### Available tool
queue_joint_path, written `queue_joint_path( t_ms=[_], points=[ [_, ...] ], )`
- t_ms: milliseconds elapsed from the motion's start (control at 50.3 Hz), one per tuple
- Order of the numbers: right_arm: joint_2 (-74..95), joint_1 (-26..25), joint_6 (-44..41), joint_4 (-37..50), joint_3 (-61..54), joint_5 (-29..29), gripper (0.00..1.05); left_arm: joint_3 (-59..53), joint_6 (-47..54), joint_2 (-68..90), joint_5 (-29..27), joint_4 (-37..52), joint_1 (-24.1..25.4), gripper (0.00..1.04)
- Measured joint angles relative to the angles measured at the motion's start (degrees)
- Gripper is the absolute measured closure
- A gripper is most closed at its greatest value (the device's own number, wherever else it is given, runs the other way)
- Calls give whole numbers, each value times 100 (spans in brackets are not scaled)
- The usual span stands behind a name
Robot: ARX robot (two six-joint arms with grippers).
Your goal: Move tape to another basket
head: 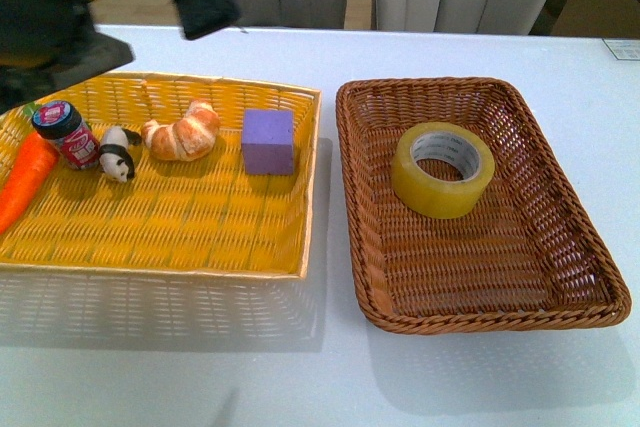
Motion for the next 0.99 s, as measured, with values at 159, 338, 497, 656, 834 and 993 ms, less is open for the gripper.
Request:
queue_joint_path(
  t_ms=[159,338,497,656,834,993],
  points=[
    [0,0,-2,0,0,-15,9,-1196,868,-667,-1443,2028,83,23],
    [0,0,0,0,0,0,9,-2391,2350,-1471,-1899,3943,542,55],
    [0,0,0,0,0,-2,9,-3012,2625,-2225,-1497,3735,944,88],
    [0,0,0,0,0,0,9,-3322,2669,-2865,-1233,3427,1191,103],
    [-2,0,0,0,0,0,9,-3757,2675,-3239,-1008,3440,1443,103],
    [-2,0,0,0,0,0,9,-3873,2684,-3995,-658,2846,1696,103]
  ],
)
